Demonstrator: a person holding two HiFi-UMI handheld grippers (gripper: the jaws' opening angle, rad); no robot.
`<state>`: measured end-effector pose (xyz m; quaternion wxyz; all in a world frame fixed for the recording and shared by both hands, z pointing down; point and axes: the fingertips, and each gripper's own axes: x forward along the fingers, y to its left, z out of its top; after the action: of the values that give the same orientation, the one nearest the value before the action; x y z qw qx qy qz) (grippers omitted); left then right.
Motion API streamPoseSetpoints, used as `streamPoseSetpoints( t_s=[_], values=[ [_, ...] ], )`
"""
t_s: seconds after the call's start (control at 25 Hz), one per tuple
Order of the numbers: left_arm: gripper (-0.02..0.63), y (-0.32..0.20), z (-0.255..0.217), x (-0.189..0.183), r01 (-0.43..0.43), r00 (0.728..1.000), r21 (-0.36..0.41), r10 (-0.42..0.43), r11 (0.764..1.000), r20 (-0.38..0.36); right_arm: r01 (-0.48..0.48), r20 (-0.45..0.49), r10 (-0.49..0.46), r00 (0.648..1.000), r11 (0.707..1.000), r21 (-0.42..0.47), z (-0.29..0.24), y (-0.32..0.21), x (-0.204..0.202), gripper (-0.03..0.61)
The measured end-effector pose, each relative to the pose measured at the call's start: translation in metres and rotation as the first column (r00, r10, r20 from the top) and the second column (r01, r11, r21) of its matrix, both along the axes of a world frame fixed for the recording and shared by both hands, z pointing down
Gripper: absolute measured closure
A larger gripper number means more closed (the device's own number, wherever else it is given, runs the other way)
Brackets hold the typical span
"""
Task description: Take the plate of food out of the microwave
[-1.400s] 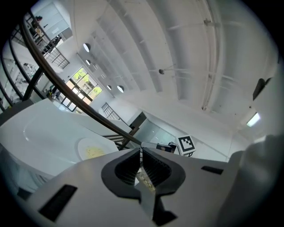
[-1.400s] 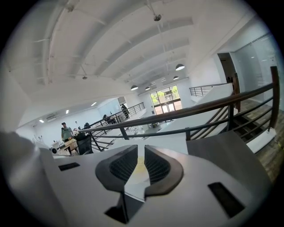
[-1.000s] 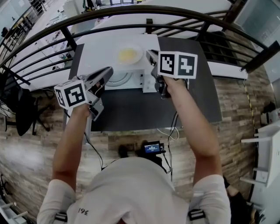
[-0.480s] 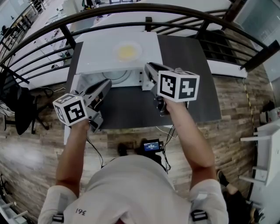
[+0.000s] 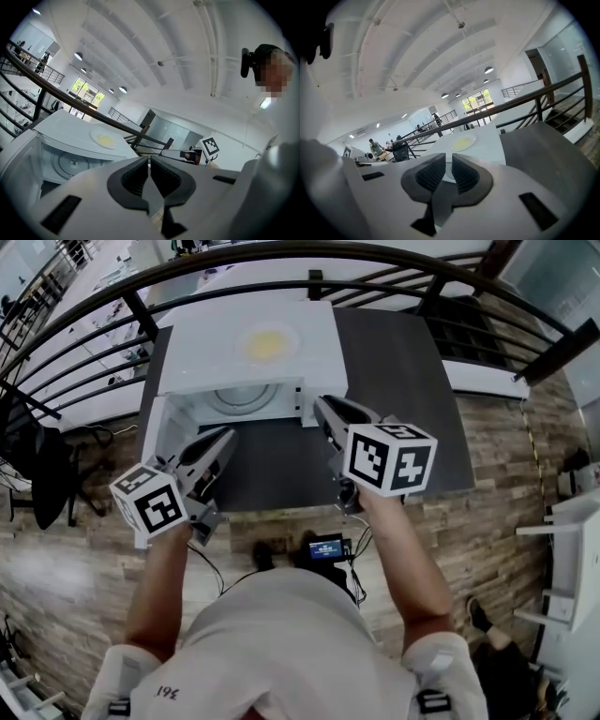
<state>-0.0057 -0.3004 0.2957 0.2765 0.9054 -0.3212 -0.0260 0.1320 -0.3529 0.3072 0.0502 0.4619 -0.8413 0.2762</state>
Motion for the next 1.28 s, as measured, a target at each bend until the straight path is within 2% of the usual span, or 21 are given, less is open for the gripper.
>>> streamPoseSetpoints(
  t_s=[0.2,0.48,0.64,0.84,1.28],
  values=[
    [0.594,0.007,0.003,0.005,-0.004,1.000,0.007,0.004,1.000,0.011,0.003,0.024,-0.002,1.000,0.999,-0.041,0.017,0.009,0.002,0.535],
    [0.594,0.033,0.019,0.021,0.044,0.999,0.009,-0.044,0.999,0.004,0.030,-0.016,-0.031,0.999,0.998,-0.050,0.041,0.034,0.018,0.535],
    [0.594,0.043,0.030,0.026,0.080,0.997,0.003,-0.080,0.997,-0.007,0.064,-0.068,-0.067,0.995,0.997,-0.045,0.056,0.043,0.022,0.535],
    [0.594,0.053,0.040,0.031,0.134,0.991,0.017,-0.135,0.991,0.017,0.103,-0.136,-0.106,0.985,0.994,-0.029,0.071,0.057,0.030,0.535],
    [0.594,0.098,0.052,0.017,0.136,0.989,0.057,-0.139,0.989,0.047,0.104,-0.149,-0.101,0.984,0.995,0.010,0.072,0.103,0.012,0.535]
  ],
)
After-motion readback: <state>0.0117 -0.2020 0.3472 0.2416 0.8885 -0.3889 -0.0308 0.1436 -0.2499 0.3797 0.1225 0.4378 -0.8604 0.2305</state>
